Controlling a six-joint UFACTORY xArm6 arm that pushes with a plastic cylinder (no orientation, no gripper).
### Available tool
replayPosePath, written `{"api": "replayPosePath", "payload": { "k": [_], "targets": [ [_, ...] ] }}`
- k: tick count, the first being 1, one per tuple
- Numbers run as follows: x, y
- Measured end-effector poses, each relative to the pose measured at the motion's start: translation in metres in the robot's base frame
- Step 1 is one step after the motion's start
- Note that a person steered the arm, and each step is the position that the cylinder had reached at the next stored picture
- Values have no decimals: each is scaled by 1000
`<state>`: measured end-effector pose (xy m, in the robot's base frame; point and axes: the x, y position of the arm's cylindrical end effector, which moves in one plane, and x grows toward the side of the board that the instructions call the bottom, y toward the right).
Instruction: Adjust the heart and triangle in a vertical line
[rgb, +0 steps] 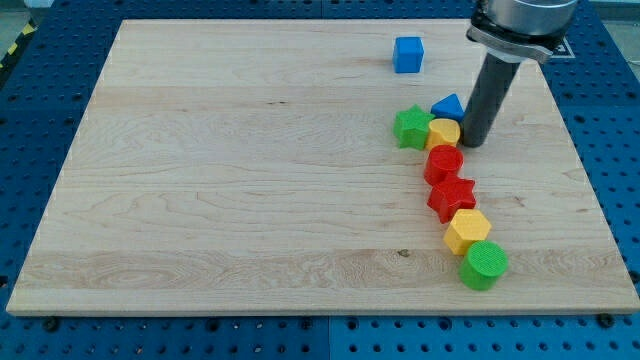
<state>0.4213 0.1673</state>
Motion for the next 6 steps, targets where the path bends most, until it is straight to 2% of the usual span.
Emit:
{"api": "replayPosePath", "payload": {
  "k": [1,4,6],
  "targets": [
    [-17,-16],
    [-47,-18],
    [-47,-30]
  ]
}}
